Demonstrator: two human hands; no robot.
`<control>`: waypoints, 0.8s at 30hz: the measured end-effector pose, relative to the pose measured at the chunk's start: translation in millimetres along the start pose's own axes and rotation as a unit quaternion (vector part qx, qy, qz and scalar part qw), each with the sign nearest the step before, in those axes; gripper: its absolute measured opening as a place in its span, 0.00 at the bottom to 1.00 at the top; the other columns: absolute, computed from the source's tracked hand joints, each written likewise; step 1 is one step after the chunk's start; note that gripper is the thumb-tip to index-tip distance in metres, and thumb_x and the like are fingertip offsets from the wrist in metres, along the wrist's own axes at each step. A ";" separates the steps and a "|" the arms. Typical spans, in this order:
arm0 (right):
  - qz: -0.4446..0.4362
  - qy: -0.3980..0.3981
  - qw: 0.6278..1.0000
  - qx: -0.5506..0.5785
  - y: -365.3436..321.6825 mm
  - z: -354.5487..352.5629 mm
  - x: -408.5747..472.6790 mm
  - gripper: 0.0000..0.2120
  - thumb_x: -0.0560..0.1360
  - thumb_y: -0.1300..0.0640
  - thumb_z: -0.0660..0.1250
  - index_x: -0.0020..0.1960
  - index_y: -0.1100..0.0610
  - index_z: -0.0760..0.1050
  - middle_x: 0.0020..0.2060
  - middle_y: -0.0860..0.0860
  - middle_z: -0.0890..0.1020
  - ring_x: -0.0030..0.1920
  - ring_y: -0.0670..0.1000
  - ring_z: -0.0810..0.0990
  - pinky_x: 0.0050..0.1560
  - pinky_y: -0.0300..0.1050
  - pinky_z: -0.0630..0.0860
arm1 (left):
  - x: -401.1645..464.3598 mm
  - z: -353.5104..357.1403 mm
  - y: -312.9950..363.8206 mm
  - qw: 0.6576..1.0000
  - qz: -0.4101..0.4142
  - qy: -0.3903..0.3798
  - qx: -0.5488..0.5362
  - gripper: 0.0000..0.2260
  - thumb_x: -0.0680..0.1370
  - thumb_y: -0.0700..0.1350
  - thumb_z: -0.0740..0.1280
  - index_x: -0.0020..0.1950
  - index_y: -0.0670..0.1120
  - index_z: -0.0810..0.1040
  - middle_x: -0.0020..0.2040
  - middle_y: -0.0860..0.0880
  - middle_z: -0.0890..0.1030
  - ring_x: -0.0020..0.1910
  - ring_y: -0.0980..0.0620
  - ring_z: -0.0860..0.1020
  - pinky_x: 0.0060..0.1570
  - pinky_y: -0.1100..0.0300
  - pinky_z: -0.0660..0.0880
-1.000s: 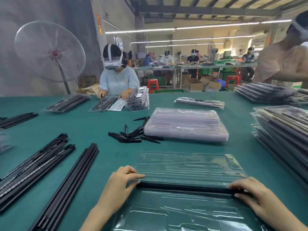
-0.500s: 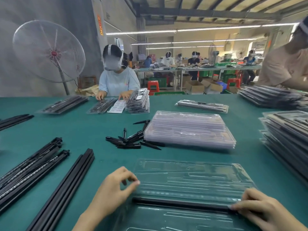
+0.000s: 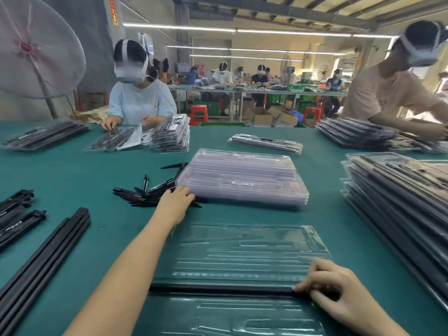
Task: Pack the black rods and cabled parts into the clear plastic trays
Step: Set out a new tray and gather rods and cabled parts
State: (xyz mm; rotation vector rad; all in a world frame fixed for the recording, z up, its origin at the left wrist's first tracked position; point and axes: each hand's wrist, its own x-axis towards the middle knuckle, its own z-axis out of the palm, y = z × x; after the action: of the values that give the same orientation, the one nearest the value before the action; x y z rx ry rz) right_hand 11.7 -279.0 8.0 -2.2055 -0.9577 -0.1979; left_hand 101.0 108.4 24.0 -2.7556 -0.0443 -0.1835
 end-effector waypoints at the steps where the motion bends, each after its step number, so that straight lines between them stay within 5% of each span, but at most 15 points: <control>1: 0.005 0.003 1.000 0.008 0.2 0.3 -0.1 0.23 0.66 0.71 0.71 0.40 0.40 0.83 0.36 0.43 0.77 0.33 0.42 0.76 0.33 0.32 0.70 | 2.3 3.1 1.9 1.000 0.002 0.005 0.007 0.22 0.78 0.37 0.61 0.71 0.47 0.64 0.69 0.47 0.66 0.70 0.48 0.63 0.61 0.54 0.65; 6: 0.033 0.001 0.999 0.041 -1.4 -1.2 -2.0 0.24 0.68 0.73 0.69 0.40 0.42 0.84 0.36 0.44 0.79 0.34 0.44 0.76 0.34 0.31 0.68 | -3.3 -1.9 8.9 0.997 0.045 0.063 -0.003 0.19 0.77 0.34 0.59 0.66 0.48 0.66 0.64 0.51 0.72 0.64 0.50 0.69 0.53 0.57 0.64; 9: 0.049 0.039 0.996 0.071 -1.6 -2.3 -3.4 0.21 0.71 0.71 0.70 0.44 0.43 0.83 0.36 0.45 0.82 0.35 0.46 0.78 0.36 0.36 0.71 | -21.3 -35.8 28.6 0.973 0.058 0.125 -0.183 0.15 0.77 0.32 0.57 0.61 0.46 0.68 0.60 0.50 0.79 0.58 0.50 0.77 0.43 0.58 0.64; 12: 0.083 0.080 0.987 0.113 -2.5 -2.5 -5.2 0.16 0.74 0.67 0.69 0.48 0.46 0.83 0.33 0.47 0.82 0.35 0.49 0.79 0.40 0.39 0.74 | -63.8 -78.7 67.8 0.882 0.101 0.125 -0.442 0.11 0.80 0.38 0.61 0.62 0.48 0.71 0.50 0.53 0.80 0.51 0.51 0.78 0.48 0.58 0.71; 15: 0.094 0.086 0.984 0.122 -6.1 -2.9 -6.5 0.14 0.75 0.67 0.68 0.49 0.49 0.82 0.32 0.49 0.81 0.33 0.45 0.77 0.39 0.35 0.73 | -117.1 -112.2 102.5 0.803 0.182 0.169 -0.542 0.11 0.77 0.45 0.69 0.58 0.54 0.77 0.45 0.60 0.80 0.49 0.60 0.74 0.54 0.67 0.66; 19: 0.108 0.082 0.984 0.113 -8.4 -2.5 -8.0 0.14 0.74 0.68 0.68 0.48 0.49 0.82 0.34 0.51 0.83 0.34 0.46 0.79 0.42 0.37 0.74 | -158.7 -120.7 129.4 0.691 0.227 0.035 -0.685 0.06 0.72 0.38 0.73 0.42 0.46 0.78 0.45 0.52 0.85 0.46 0.57 0.82 0.49 0.68 0.73; 21: 0.111 0.082 0.984 0.113 -9.2 -2.1 -8.7 0.14 0.74 0.69 0.67 0.47 0.50 0.82 0.34 0.51 0.83 0.34 0.44 0.78 0.42 0.36 0.74 | -165.1 -109.0 137.4 0.693 0.227 0.002 -0.684 0.09 0.71 0.34 0.73 0.39 0.46 0.76 0.44 0.49 0.85 0.46 0.57 0.83 0.48 0.68 0.75; 24: 0.112 0.082 0.984 0.113 -8.2 -2.4 -10.0 0.14 0.74 0.69 0.68 0.46 0.50 0.82 0.35 0.51 0.83 0.34 0.44 0.78 0.42 0.39 0.74 | -168.6 -88.5 144.0 0.790 0.243 0.032 -0.562 0.06 0.71 0.39 0.73 0.44 0.48 0.79 0.43 0.54 0.84 0.44 0.61 0.79 0.48 0.65 0.72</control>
State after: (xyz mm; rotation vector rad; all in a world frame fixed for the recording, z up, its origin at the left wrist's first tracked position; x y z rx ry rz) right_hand -0.8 -282.5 10.3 -2.0330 -0.6049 -0.1540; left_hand -68.9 -59.2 30.0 -3.7584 1.1424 -0.1980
